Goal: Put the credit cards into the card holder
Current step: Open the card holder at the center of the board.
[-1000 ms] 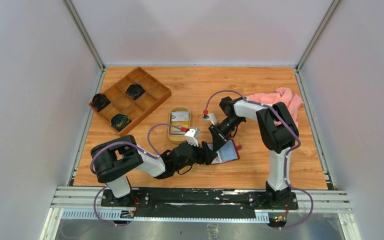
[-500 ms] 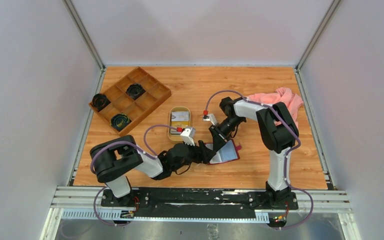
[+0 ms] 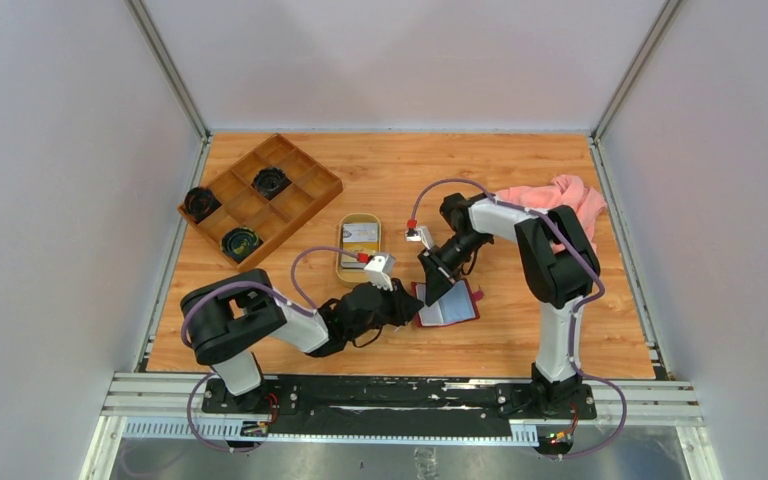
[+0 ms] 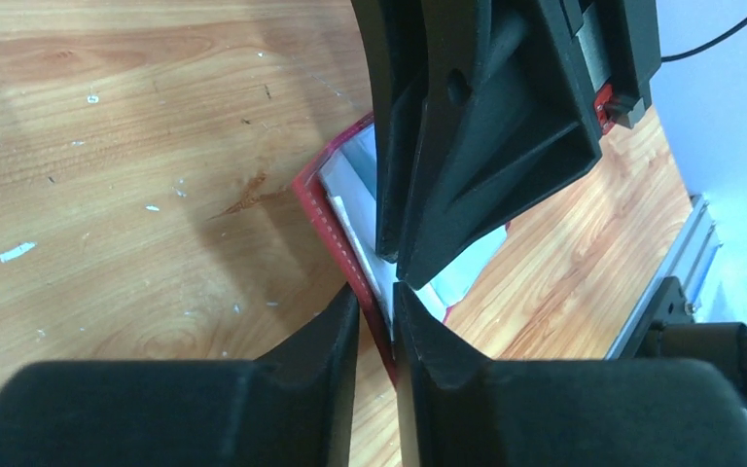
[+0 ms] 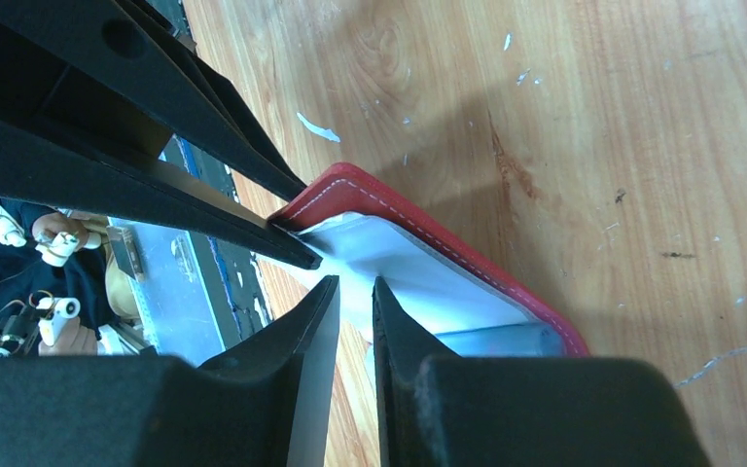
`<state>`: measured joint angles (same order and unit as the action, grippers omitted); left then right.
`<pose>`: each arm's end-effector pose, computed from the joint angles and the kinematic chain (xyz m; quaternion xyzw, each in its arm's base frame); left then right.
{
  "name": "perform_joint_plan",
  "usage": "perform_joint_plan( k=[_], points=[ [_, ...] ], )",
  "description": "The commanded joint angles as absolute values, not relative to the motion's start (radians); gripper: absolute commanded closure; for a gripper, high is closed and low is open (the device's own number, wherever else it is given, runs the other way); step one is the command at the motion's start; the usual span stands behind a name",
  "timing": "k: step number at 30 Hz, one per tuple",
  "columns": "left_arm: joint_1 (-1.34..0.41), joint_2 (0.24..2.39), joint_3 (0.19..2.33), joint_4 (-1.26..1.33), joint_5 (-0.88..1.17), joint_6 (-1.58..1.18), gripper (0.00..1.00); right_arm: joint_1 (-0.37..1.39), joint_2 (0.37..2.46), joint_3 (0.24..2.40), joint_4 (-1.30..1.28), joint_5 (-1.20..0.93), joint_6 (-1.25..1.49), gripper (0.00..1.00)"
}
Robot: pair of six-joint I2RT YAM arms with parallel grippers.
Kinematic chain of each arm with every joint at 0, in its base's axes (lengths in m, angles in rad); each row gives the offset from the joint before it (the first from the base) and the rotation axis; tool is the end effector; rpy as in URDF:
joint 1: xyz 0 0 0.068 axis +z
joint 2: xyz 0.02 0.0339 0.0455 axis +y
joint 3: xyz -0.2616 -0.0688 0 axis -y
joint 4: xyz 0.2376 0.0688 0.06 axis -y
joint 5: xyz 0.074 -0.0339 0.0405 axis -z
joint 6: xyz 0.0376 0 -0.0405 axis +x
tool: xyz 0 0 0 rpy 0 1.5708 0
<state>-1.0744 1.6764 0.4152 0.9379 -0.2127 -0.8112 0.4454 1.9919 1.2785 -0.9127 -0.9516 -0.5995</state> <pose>0.1413 -0.2443 0.1304 0.0444 0.8083 -0.4194 0.4109 0.2941 0.1744 0.1465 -0.4324 0.7764 0.4584 0.0107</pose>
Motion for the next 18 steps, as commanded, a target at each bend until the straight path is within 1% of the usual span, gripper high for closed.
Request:
perform_joint_plan(
  k=[1, 5, 9, 12, 16, 18],
  points=[
    [-1.068, 1.685, 0.44, 0.904, -0.225, -0.749, 0.82, 0.442, 1.952, 1.295, -0.953, -0.973, -0.639, 0.77],
    [-1.068, 1.661, 0.451, 0.886, -0.208, -0.638, 0.92, 0.415, 1.905, 1.301, -0.98, -0.964, -0.682, 0.77],
    [-1.064, 1.654, 0.483, 0.884, -0.115, -0.487, 0.91, 0.368, 1.793, 1.286, -0.995, -0.963, -0.744, 0.76],
    [-1.057, 1.666, 0.528, 0.86, -0.024, -0.394, 0.9, 0.333, 1.692, 1.261, -0.994, -0.974, -0.808, 0.73],
    [-1.046, 1.669, 0.574, 0.827, 0.042, -0.307, 0.89, 0.314, 1.57, 1.212, -0.978, -0.99, -0.917, 0.67],
    [-1.038, 1.661, 0.58, 0.825, 0.064, -0.27, 0.89, 0.314, 1.517, 1.18, -0.96, -0.996, -0.959, 0.61]
  ],
)
